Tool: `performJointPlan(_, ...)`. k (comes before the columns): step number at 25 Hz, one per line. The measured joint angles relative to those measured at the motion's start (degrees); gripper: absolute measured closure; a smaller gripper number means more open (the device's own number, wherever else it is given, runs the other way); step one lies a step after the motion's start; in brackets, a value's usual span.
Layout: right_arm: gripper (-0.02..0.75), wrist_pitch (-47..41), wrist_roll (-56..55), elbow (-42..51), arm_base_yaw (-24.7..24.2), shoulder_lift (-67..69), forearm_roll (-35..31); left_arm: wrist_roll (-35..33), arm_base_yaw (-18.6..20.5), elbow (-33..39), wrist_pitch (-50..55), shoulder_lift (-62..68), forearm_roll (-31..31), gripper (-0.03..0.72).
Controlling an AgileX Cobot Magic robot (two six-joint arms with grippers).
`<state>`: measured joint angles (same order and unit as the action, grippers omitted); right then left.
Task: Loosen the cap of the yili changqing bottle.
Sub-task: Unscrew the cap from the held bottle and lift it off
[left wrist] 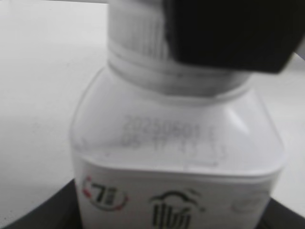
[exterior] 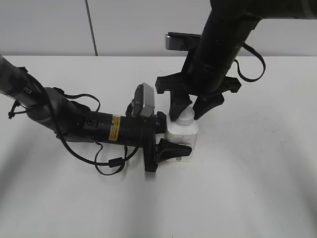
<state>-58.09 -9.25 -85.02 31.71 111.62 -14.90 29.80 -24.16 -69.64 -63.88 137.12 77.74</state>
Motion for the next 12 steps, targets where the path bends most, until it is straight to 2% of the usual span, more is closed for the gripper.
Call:
performJointPlan(7,0.342,-1.64,41.16,-0.27,0.0,0.0,-0.06,-0.12,0.0,0.0,0.0,0.0,0.36,0.27)
performJointPlan(12,0.342,-2.3,57.53,-0.44,0.0,0.0,0.19,-0.25,0.0,0.0,-0.05,0.0,0.47,0.27)
